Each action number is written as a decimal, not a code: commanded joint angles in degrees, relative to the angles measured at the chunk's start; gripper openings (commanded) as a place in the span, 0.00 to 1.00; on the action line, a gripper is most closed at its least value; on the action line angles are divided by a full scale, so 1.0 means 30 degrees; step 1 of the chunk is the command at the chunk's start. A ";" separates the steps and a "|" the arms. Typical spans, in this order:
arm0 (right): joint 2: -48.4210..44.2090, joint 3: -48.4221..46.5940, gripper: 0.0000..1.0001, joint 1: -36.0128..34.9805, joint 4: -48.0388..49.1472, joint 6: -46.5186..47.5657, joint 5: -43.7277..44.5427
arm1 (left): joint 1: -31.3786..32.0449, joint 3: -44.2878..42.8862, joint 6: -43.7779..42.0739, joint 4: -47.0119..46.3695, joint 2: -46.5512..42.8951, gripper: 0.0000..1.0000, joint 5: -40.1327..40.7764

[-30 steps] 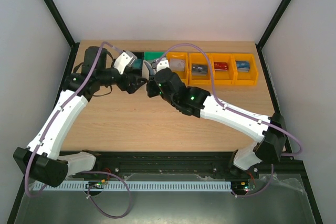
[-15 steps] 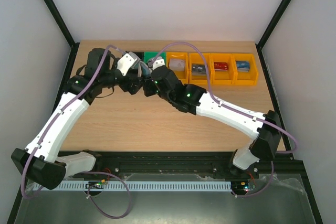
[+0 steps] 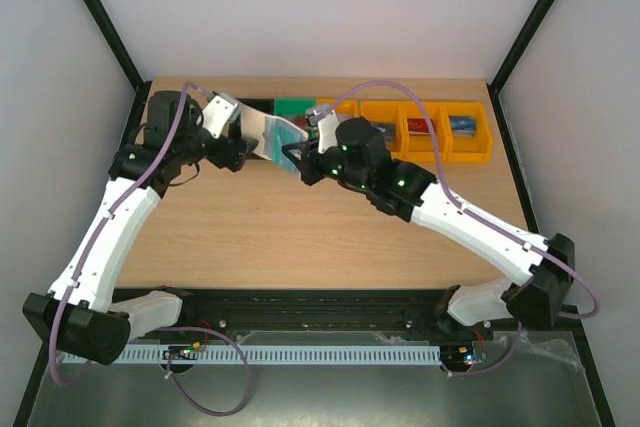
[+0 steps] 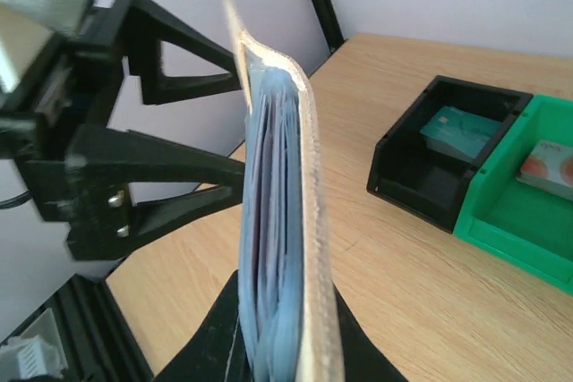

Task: Take the credit cards out of the card holder

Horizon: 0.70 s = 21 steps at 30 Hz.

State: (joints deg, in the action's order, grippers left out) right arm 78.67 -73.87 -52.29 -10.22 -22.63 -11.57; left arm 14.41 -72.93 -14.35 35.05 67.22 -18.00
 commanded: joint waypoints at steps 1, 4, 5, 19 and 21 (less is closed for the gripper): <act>-0.1483 0.0416 0.02 0.0112 0.0353 0.1587 -0.2171 | -0.0331 0.0296 -0.0128 0.0224 -0.0073 0.99 0.0551; -0.1454 0.0237 0.02 0.0190 -0.0557 0.1537 -0.0749 | -0.0586 -0.0178 -0.0073 0.0440 0.0040 0.99 0.0360; -0.1195 0.0019 0.02 0.0209 -0.1107 0.1443 0.0491 | -0.0681 -0.0410 -0.0192 0.0588 0.0035 0.99 0.0186; 0.5013 -0.4394 0.01 0.0219 -0.6031 0.0601 0.7957 | -0.0304 -0.4073 -0.2089 0.4480 0.0658 0.86 -0.6659; 0.5299 -0.4727 0.01 0.0233 -0.6055 0.0832 0.7248 | 0.0579 -0.3814 -0.2046 0.4570 0.1026 0.76 -0.8344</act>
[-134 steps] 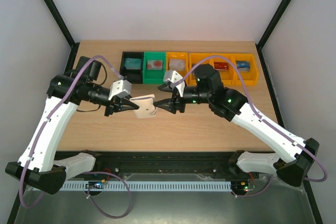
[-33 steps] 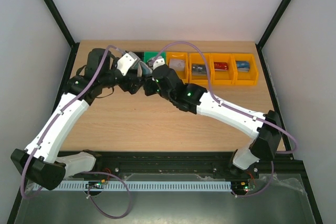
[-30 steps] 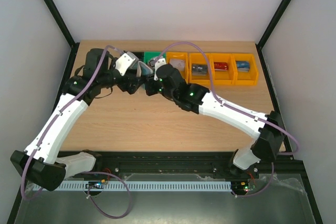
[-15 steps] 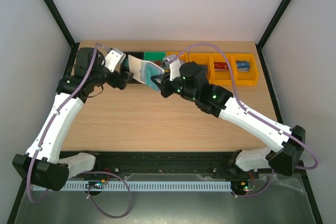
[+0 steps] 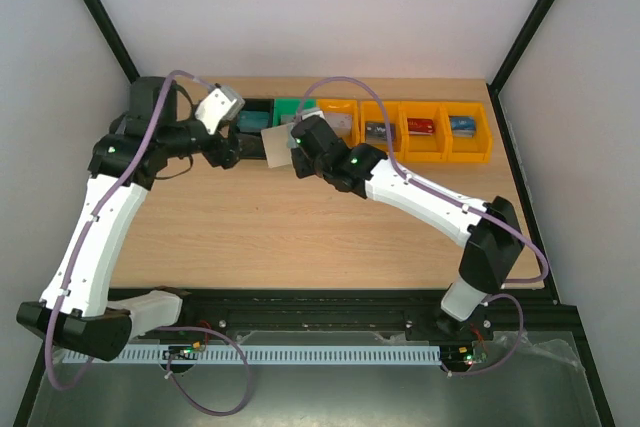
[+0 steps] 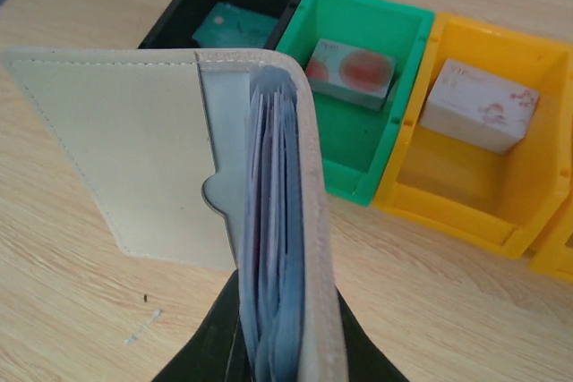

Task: Take the credit cards out of the card holder

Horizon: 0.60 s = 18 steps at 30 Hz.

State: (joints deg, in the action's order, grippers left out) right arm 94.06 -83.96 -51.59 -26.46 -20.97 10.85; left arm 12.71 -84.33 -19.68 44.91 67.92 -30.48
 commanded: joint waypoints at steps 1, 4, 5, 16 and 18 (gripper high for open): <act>0.0181 -0.1429 0.02 -0.0011 -0.0545 0.0435 -0.0689 | 0.1486 0.0262 -0.0163 0.1214 0.0951 0.68 -0.5036; -0.0457 -0.0827 0.01 0.0038 0.0438 0.1082 -0.2966 | 0.1886 0.1260 0.0638 0.0405 0.1223 0.54 -0.7433; -0.0886 -0.0494 0.01 0.0155 0.0960 0.1235 -0.4071 | 0.1886 0.1490 0.0741 0.0276 0.1242 0.53 -0.7871; -0.4763 0.2296 0.02 0.0732 0.5274 0.2999 -1.3757 | 0.0865 0.3293 0.1459 -0.0424 0.0453 0.52 -0.9638; -0.5082 0.2579 0.01 0.0755 0.5683 0.3300 -1.5075 | 0.0850 0.3084 0.1371 -0.0117 0.0271 0.52 -0.9695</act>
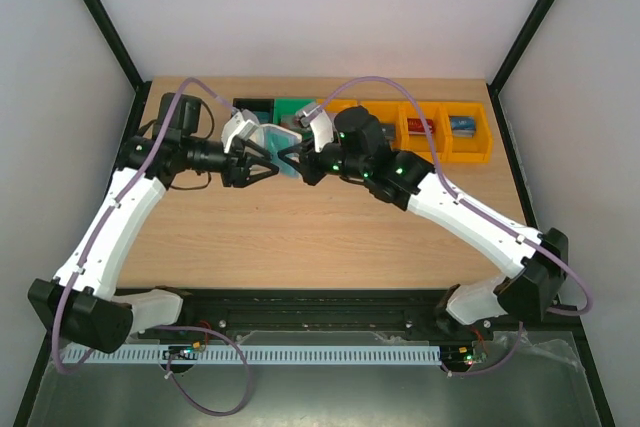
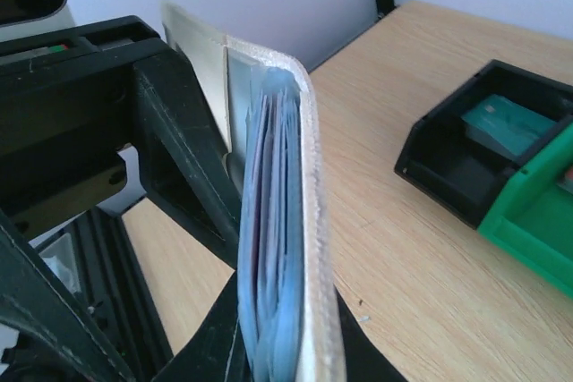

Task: Take the credit cards out of the card holder

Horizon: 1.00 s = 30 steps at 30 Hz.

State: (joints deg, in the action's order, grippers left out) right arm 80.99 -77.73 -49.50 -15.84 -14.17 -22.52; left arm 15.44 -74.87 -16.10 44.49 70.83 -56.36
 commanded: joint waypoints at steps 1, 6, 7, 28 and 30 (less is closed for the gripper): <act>-0.0865 0.0638 0.02 0.0044 0.2305 0.1169 -0.4548 | -0.0095 -0.0192 0.0004 0.0214 -0.0750 0.52 -0.1076; -0.1788 0.1170 0.02 0.0077 0.2457 0.2451 -0.6410 | -0.0785 -0.0545 -0.0661 0.1052 -0.1058 0.52 -0.1461; -0.2130 0.1311 0.02 0.0065 0.2450 0.2752 -0.6797 | -0.0945 -0.0595 -0.0804 0.1174 -0.1092 0.52 -0.1535; -0.2444 0.2553 0.02 0.0068 0.7027 0.0718 -0.9718 | -0.0490 -0.0093 0.0001 0.0218 -0.1187 0.52 -0.2975; -0.2109 0.2451 0.02 0.0068 0.7451 0.0305 -0.9469 | -0.0095 -0.0092 0.0069 0.0099 -0.1114 0.51 -0.3022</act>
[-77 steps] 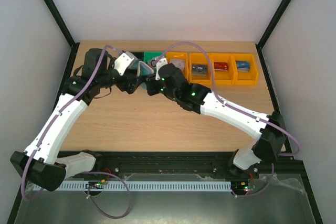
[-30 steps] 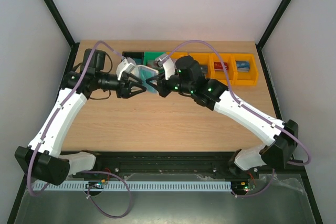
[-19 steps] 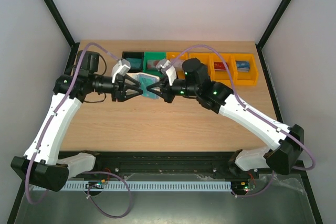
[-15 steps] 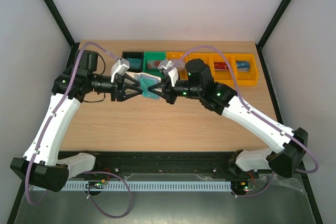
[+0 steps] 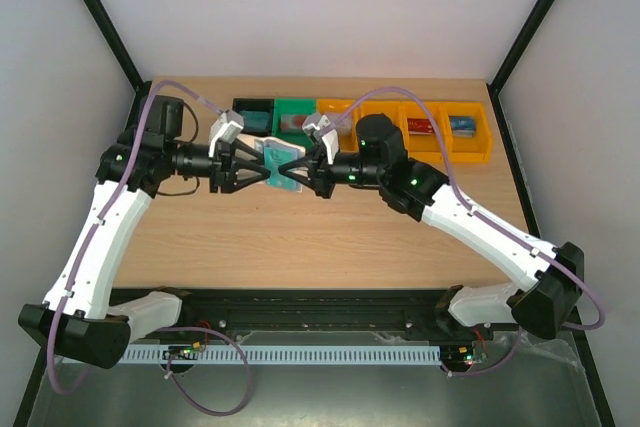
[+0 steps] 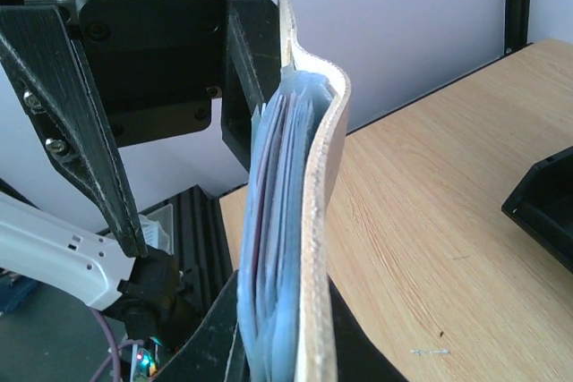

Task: Take the credit cards out of the card holder

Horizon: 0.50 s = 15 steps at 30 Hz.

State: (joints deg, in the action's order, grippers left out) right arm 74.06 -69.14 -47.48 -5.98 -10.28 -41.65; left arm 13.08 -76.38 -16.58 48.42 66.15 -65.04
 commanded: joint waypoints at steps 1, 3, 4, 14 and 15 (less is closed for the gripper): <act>0.0330 -0.0403 0.02 -0.0600 0.4418 -0.1175 -0.2961 | 0.0768 0.0426 0.0229 -0.1223 0.0490 0.50 -0.0310; 0.0576 -0.0393 0.01 -0.0606 0.4783 -0.1480 -0.2561 | 0.0840 0.0283 0.0014 -0.1074 0.0508 0.47 -0.0884; 0.0685 -0.0364 0.02 -0.0604 0.4985 -0.1642 -0.2275 | 0.0864 0.0117 -0.0224 -0.0891 0.0549 0.45 -0.1218; 0.2194 -0.0441 0.02 -0.0607 0.8256 -0.5003 -0.0227 | 0.0884 -0.0632 -0.2355 0.0786 0.0772 0.26 -0.3860; 0.2334 -0.0440 0.02 -0.0607 0.8613 -0.5364 -0.0065 | 0.0884 -0.0683 -0.2380 0.0843 0.0813 0.27 -0.3893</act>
State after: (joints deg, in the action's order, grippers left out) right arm 77.28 -68.93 -47.05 0.32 -20.73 -41.69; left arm 11.42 -77.14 -20.18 47.29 67.61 -62.08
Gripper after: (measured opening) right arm 0.093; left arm 0.252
